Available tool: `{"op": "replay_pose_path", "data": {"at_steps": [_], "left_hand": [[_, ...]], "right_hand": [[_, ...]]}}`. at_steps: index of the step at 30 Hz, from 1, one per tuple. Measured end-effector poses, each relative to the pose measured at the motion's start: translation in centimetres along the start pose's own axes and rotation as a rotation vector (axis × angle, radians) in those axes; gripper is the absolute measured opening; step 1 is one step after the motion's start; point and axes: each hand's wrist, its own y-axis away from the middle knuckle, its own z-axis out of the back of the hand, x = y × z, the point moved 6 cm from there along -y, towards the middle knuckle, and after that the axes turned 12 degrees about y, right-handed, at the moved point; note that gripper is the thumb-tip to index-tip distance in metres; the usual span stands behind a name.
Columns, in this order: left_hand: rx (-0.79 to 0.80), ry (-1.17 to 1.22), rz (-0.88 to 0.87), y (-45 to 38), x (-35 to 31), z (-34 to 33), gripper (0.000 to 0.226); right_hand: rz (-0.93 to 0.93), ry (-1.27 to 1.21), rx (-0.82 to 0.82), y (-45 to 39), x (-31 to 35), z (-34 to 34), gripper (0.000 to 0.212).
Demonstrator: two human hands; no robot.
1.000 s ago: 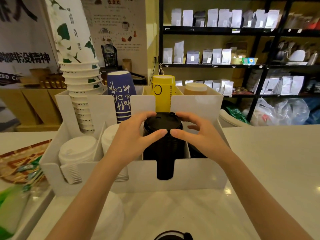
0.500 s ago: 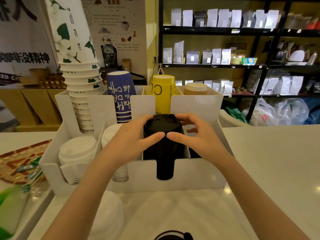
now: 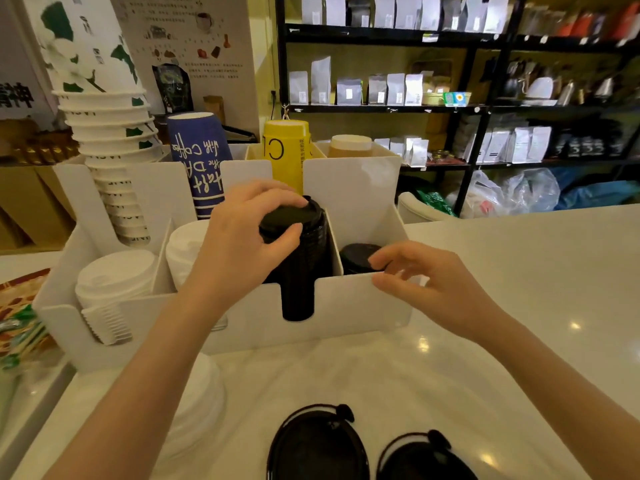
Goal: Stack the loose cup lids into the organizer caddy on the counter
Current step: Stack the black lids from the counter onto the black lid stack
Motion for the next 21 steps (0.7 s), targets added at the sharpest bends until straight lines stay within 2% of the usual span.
{"op": "replay_pose_path", "data": {"at_steps": [2,4,8,11,17,21], "left_hand": [[0.116,0.146,0.002,0.5,-1.2,-1.2,0.025],[0.314,0.235,0.027,1.4,-2.1,-3.3,0.028],[0.782,0.209,0.108,5.1,-3.5,-8.7,0.044],[1.024,0.132,0.143,8.0,-4.5,-11.7,0.053],[1.279,-0.028,0.159,12.4,-6.4,-14.0,0.078],[1.341,-0.099,0.129,14.1,-7.2,-14.2,0.08]], "right_hand": [[-0.023,0.025,0.046,2.0,-0.7,0.3,0.014],[-0.06,0.028,0.09,3.8,-1.3,0.3,0.014],[-0.123,0.052,0.172,7.3,-1.9,-0.1,0.015],[-0.166,0.078,0.231,9.7,-2.1,-0.6,0.017],[-0.282,0.043,0.325,14.5,-2.1,-1.1,0.03],[-0.299,0.009,0.371,17.4,-1.8,-1.7,0.052]]}}
